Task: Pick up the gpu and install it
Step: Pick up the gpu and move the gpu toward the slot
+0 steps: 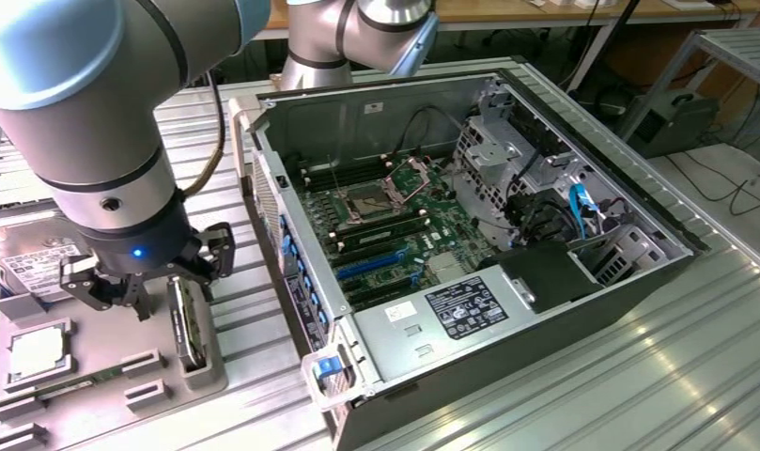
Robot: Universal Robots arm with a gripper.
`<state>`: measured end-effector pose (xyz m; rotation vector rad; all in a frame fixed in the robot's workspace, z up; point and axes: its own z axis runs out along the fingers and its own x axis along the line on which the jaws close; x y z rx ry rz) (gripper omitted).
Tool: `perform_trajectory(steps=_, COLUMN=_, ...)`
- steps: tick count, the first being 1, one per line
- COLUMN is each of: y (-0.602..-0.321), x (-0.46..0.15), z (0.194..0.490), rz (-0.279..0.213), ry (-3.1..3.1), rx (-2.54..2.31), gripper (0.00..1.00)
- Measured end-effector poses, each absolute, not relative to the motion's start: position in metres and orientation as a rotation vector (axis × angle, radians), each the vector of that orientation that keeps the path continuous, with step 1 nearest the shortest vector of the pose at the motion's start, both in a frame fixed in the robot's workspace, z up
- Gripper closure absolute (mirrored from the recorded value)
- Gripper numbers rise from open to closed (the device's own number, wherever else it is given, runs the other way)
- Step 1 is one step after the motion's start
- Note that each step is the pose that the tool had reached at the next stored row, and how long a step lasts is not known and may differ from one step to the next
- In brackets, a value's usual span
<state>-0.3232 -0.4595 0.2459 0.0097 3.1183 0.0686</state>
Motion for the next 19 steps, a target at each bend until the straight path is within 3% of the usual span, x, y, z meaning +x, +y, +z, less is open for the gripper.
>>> perform_trajectory(steps=19, y=-0.462, x=-0.323, z=0.229, rz=0.069, ry=3.12, rx=0.005, gripper=0.32)
